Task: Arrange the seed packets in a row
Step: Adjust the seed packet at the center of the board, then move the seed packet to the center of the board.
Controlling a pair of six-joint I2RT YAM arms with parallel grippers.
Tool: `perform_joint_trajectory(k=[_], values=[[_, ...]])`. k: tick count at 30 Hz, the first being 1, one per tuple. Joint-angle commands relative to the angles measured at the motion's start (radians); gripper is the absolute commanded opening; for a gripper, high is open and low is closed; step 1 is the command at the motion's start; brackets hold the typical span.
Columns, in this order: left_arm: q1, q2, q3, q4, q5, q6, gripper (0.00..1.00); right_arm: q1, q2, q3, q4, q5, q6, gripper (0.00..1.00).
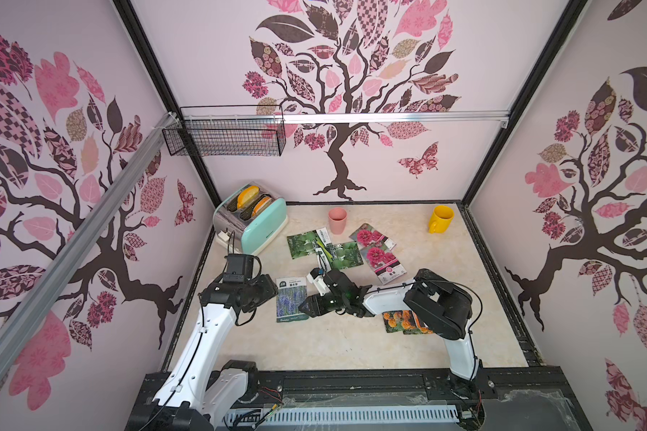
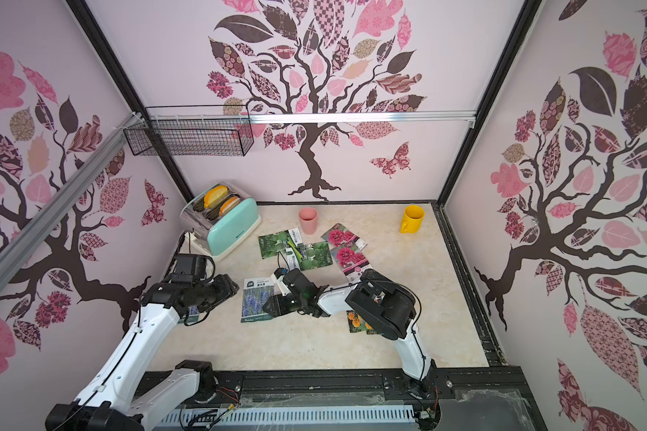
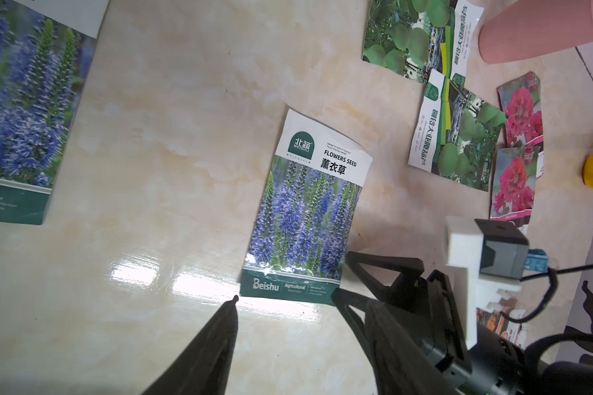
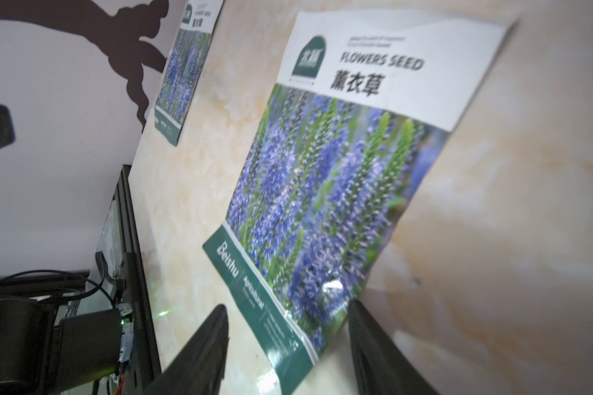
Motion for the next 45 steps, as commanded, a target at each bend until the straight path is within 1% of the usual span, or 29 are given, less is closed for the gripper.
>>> perform_joint_trajectory(k=[1, 3, 6, 8, 10, 12, 14, 16, 18, 20, 23, 25, 27, 32, 35, 42, 45], values=[[0.004, 0.004, -0.009, 0.029, 0.018, -0.042, 0.62, -0.005, -0.029, -0.008, -0.053, -0.001, -0.013, 0.6], [0.004, 0.008, -0.024, 0.053, 0.039, -0.066, 0.62, -0.021, -0.088, -0.046, -0.05, -0.002, -0.03, 0.62], [-0.011, 0.022, -0.071, 0.113, 0.064, -0.165, 0.62, -0.075, -0.224, -0.152, -0.014, 0.002, -0.021, 0.66], [-0.058, 0.033, -0.118, 0.178, 0.026, -0.272, 0.62, -0.121, -0.328, -0.225, -0.024, 0.021, -0.023, 0.7], [-0.132, 0.058, -0.143, 0.226, -0.053, -0.382, 0.63, -0.146, -0.429, -0.274, -0.081, 0.067, -0.048, 0.76], [-0.208, 0.106, -0.138, 0.259, -0.125, -0.486, 0.63, -0.159, -0.525, -0.311, -0.144, 0.125, -0.08, 0.83], [-0.279, 0.187, -0.1, 0.254, -0.204, -0.598, 0.63, -0.16, -0.629, -0.344, -0.207, 0.192, -0.111, 0.89], [-0.338, 0.267, -0.045, 0.223, -0.283, -0.709, 0.63, -0.163, -0.715, -0.388, -0.231, 0.24, -0.123, 0.95], [-0.394, 0.349, 0.01, 0.208, -0.345, -0.793, 0.63, -0.174, -0.783, -0.433, -0.239, 0.268, -0.127, 0.99], [-0.44, 0.435, 0.079, 0.137, -0.41, -0.909, 0.63, -0.202, -0.831, -0.465, -0.256, 0.263, -0.129, 0.99], [-0.482, 0.564, 0.189, 0.044, -0.465, -1.011, 0.62, -0.256, -0.877, -0.502, -0.273, 0.23, -0.125, 0.99], [-0.489, 0.633, 0.225, 0.038, -0.458, -1.04, 0.62, -0.282, -0.899, -0.522, -0.273, 0.214, -0.122, 0.99], [-0.492, 0.661, 0.218, 0.075, -0.457, -1.06, 0.61, -0.292, -0.913, -0.534, -0.275, 0.209, -0.123, 0.99], [-0.489, 0.677, 0.186, 0.102, -0.492, -1.061, 0.61, -0.298, -0.919, -0.547, -0.277, 0.203, -0.126, 0.99], [-0.479, 0.681, 0.149, 0.138, -0.49, -1.053, 0.61, -0.302, -0.91, -0.551, -0.265, 0.191, -0.118, 0.99], [-0.387, 0.724, 0.047, 0.225, -0.433, -0.978, 0.61, -0.303, -0.905, -0.554, -0.255, 0.175, -0.101, 0.99], [-0.358, 0.718, 0.021, 0.223, -0.428, -0.95, 0.62, -0.303, -0.899, -0.556, -0.244, 0.17, -0.091, 0.99]])
